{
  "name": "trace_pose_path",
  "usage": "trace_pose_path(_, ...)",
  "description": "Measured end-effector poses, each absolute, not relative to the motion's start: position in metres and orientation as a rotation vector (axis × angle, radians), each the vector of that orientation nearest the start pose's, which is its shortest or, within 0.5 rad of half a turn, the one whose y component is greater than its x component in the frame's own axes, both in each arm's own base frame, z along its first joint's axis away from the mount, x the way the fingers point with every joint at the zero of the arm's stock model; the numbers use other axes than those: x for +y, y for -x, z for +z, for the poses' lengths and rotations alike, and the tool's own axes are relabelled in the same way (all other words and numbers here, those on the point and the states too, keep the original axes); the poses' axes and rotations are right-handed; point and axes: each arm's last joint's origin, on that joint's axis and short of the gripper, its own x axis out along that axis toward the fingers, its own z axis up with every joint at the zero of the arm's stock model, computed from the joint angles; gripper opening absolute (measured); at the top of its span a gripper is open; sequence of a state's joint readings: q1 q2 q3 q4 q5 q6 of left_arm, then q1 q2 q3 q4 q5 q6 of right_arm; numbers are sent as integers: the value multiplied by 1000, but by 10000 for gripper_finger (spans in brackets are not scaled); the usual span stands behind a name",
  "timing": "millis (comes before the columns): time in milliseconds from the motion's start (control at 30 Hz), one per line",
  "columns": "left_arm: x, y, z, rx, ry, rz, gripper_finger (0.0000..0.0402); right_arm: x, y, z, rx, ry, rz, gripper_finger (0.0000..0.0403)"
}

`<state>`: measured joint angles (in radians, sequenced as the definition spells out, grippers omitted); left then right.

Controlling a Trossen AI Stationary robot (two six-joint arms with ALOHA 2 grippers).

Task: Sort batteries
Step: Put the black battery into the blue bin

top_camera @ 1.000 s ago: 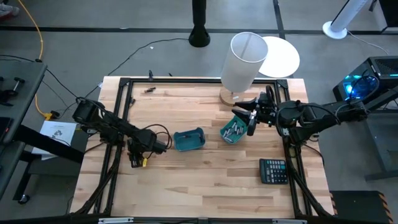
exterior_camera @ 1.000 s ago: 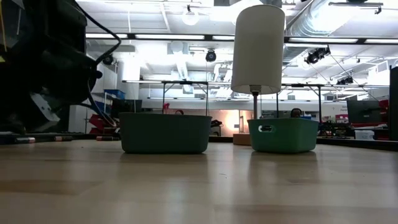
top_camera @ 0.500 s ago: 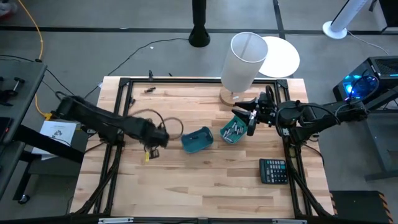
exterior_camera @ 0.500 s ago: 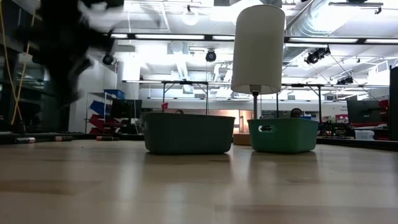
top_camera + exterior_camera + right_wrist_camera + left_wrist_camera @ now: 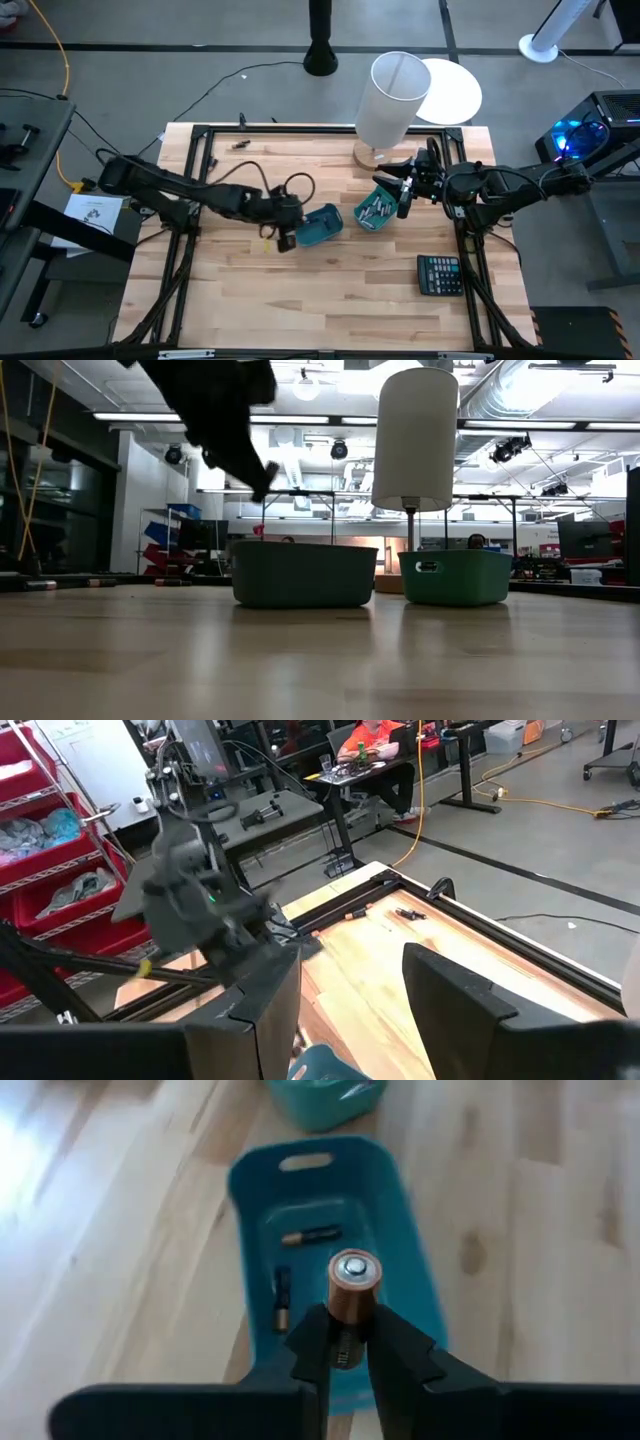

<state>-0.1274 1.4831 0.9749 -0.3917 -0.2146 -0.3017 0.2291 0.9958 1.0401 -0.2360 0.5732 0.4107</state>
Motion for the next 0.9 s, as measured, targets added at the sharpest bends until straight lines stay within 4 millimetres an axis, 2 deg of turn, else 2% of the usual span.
trace_pose_path(100,-25,-303,216,914,223,274,89,32,-207,378,104,-330,-374,172)
trace_pose_path(233,-17,-301,223,990,273,267,166,32,-207,378,106,-329,-374,172)
trace_pose_path(300,-12,-293,231,1071,299,298,197,32,-207,378,109,-324,-374,172)
trace_pose_path(400,-4,-272,241,1251,365,448,222,32,-207,378,113,-319,-374,172)
trace_pose_path(567,1,-224,229,1553,403,773,218,32,-207,377,120,-299,-374,172)
trace_pose_path(633,0,-209,219,1653,434,838,209,32,-207,377,122,-297,-377,172)
trace_pose_path(800,-3,-188,191,1846,454,768,184,31,-206,377,122,-272,-398,172)
trace_pose_path(900,-1,-180,178,1954,437,721,154,28,-207,377,121,-273,-408,172)
